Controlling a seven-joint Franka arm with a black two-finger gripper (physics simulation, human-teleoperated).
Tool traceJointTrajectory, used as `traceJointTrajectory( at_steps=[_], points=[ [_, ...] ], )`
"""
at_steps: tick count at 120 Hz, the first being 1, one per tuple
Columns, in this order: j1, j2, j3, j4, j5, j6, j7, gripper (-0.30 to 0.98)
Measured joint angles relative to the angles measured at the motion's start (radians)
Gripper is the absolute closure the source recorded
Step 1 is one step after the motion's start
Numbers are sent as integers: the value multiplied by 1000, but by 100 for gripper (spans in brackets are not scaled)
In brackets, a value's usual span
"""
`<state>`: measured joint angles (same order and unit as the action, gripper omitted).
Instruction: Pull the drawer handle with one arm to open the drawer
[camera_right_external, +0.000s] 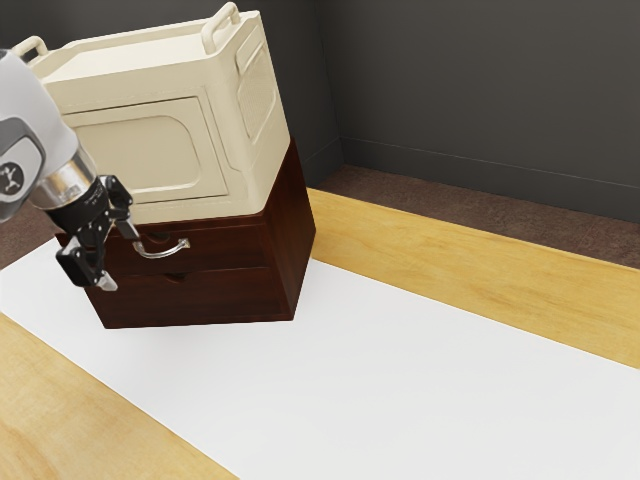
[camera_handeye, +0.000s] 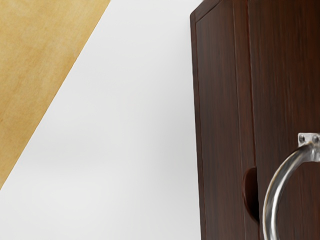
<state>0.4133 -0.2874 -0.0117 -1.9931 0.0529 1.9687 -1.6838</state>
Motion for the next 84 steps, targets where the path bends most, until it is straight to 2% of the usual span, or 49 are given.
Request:
traceJointTrajectory(
  at_steps=[84],
  points=[
    [-7, 57, -3, -26, 0, 122, -46, 1]
  ],
)
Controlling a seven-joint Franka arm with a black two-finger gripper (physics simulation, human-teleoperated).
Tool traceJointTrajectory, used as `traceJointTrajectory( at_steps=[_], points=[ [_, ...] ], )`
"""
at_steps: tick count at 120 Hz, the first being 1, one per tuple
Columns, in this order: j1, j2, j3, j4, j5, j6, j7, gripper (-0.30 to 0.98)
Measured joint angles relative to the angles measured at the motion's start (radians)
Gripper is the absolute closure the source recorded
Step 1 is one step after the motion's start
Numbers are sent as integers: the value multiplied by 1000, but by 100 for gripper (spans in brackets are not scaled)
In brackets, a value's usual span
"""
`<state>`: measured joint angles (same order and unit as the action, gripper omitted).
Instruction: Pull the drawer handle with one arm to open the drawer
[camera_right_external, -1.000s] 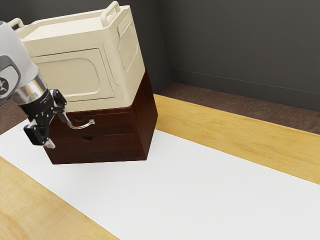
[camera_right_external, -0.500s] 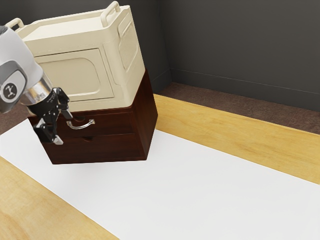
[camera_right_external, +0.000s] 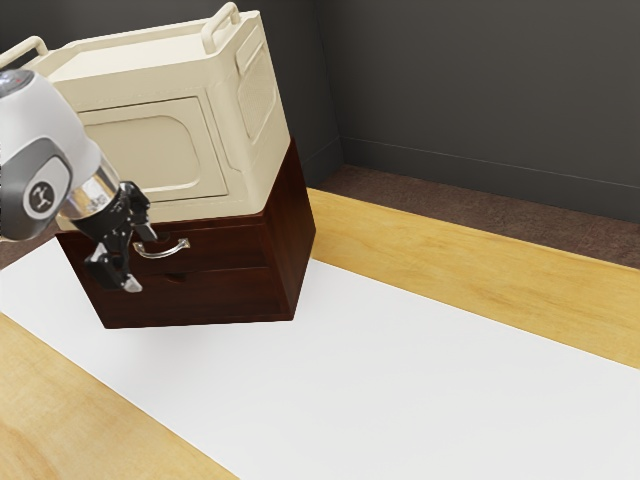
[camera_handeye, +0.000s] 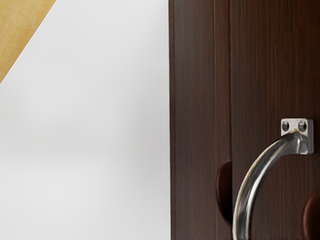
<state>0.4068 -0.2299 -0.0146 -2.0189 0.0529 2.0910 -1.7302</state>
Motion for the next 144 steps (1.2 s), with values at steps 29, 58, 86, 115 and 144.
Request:
traceJointTrajectory(
  at_steps=[29, 58, 86, 115, 144],
  points=[
    [6, 10, 0, -19, -10, 30, -4, 2],
    [13, 26, 1, -20, -16, 47, 2, 2],
    [15, 32, 1, -20, -27, 63, 8, 13],
    [15, 32, 1, -20, -36, 70, 13, 36],
    [17, 23, 1, -41, -49, 76, 14, 50]
  ],
)
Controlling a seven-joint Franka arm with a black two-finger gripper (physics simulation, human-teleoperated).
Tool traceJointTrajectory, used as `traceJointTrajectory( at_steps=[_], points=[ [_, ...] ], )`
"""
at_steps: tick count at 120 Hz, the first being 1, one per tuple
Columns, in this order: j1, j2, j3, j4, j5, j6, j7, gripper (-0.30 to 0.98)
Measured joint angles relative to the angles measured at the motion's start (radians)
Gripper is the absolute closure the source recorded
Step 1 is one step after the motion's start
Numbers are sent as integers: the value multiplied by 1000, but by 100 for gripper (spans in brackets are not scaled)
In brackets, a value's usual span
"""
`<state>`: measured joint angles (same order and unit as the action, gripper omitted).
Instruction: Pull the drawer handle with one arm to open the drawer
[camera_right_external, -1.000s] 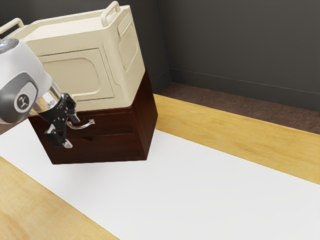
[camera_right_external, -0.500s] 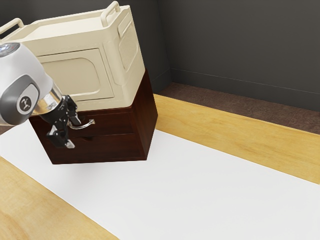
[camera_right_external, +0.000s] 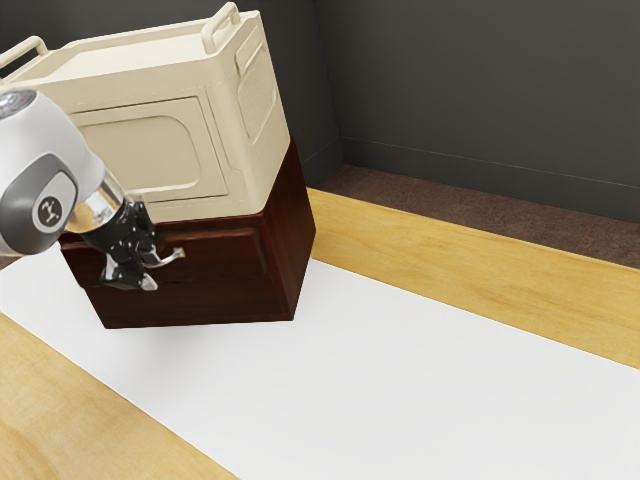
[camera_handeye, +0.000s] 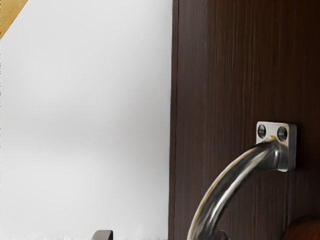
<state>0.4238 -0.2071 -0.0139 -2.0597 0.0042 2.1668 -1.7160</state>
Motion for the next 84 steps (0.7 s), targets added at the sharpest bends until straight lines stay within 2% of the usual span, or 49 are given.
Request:
traceJointTrajectory(
  at_steps=[31, 84],
  points=[
    [1, -47, 0, -48, -14, 5, 2, 58],
    [-9, -144, 0, -153, -8, 29, 7, 61]
  ],
)
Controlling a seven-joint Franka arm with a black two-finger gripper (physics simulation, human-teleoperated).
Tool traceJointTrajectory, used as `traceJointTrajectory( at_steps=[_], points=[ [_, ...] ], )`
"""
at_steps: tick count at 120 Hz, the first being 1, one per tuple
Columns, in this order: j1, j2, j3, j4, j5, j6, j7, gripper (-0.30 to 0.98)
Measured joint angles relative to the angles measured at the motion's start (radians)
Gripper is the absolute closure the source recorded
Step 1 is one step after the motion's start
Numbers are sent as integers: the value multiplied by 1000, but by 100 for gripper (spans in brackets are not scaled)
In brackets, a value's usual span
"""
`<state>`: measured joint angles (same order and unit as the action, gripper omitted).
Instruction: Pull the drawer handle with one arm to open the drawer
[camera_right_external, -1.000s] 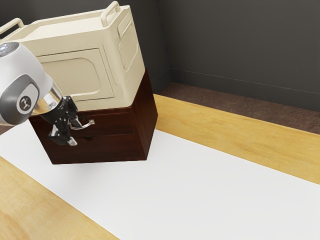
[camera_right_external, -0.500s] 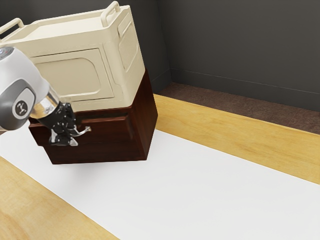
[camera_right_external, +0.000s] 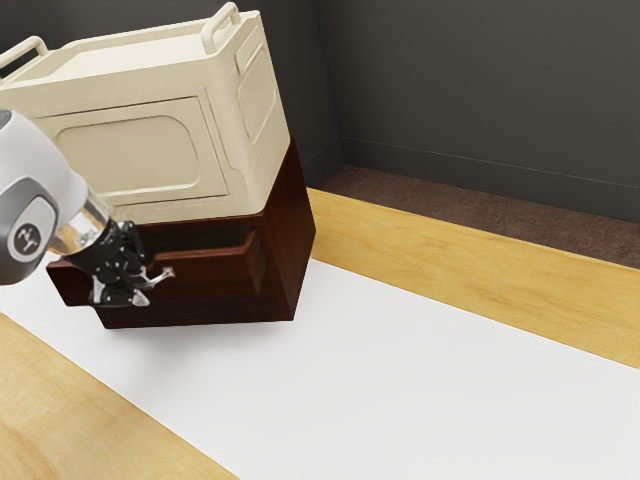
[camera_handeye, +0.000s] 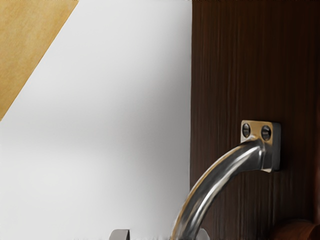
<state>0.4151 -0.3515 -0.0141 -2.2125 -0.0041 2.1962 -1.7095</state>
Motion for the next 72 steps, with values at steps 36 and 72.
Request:
traceJointTrajectory(
  at_steps=[36, 72],
  points=[
    [-7, -82, 0, -76, 3, 12, 1, 61],
    [-4, -157, -1, -150, 4, 20, 3, 61]
  ],
)
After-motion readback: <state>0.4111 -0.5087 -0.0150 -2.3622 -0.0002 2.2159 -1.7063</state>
